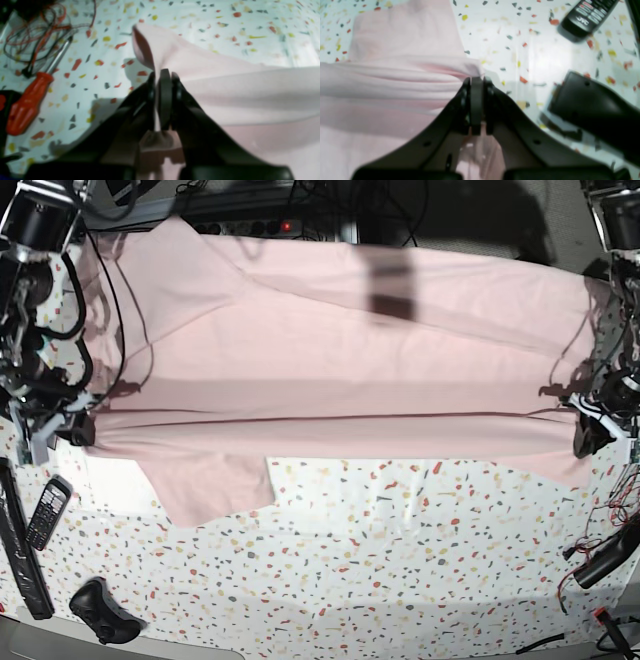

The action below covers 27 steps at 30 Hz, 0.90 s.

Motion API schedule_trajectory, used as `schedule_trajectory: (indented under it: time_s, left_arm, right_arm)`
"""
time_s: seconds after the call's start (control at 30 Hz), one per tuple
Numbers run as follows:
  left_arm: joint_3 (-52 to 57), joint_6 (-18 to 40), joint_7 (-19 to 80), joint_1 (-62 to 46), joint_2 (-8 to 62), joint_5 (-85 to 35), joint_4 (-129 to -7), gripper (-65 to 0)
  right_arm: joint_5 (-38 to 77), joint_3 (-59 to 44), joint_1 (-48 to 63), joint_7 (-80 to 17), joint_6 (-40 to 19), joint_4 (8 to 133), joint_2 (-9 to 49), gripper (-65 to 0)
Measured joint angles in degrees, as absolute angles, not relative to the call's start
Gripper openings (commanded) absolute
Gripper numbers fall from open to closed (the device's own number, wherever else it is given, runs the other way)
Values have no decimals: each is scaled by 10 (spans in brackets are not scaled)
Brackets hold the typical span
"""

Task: Fold the T-shirt properly
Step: 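Lift the hem with both grippers and fold it toward the collar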

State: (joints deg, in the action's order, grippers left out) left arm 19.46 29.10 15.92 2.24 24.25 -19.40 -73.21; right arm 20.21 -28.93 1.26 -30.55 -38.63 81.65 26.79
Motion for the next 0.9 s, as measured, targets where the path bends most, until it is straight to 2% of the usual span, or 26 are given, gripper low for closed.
schedule_trajectory:
  time_s: [0.23, 0.43, 0.8, 0.87, 0.9]
  left_arm:
    - [232, 294, 172, -31, 243, -197, -789, -650]
    - [252, 293, 181, -56, 243, -197, -789, -650]
    - [252, 293, 229, -58, 243, -193, -789, -650]
    - [252, 292, 240, -58, 243, -193, -789, -650]
    - [252, 292, 245, -58, 243, -193, -789, -602]
  right_arm:
    - [215, -315, 104, -309, -387, 869, 263, -650]
    - [229, -366, 163, -309, -387, 929, 209, -650]
    - [227, -385, 173, -357, -387, 937, 184, -650]
    - [226, -385, 173, -377, -387, 937, 184, -559]
    - [225, -385, 173, -388, -386, 937, 184, -497]
